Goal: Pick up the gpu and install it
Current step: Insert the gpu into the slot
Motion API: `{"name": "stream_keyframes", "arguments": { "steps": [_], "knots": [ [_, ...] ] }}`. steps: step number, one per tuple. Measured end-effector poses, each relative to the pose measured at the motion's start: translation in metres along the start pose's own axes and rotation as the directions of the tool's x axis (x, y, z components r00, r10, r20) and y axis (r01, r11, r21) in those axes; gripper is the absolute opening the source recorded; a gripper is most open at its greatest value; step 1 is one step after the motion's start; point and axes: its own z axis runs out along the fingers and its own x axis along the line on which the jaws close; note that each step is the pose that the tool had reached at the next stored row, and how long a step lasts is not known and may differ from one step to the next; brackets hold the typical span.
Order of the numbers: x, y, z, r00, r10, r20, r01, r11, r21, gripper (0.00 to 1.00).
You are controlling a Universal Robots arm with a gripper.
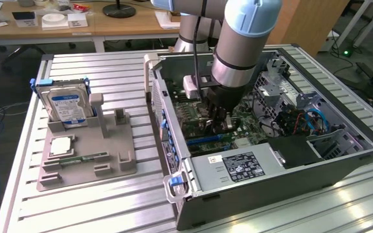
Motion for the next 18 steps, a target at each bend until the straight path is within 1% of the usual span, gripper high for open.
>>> {"name": "stream_keyframes", "arguments": {
  "steps": [8, 18],
  "knots": [
    [0.0003, 0.004, 0.0013, 1.0, 0.0, 0.0, 0.0, 1.0, -0.0001, 0.28],
    [0.0007, 0.0066, 0.0059, 1.0, 0.0, 0.0, 0.0, 1.0, -0.0011, 0.28]
  ]
}}
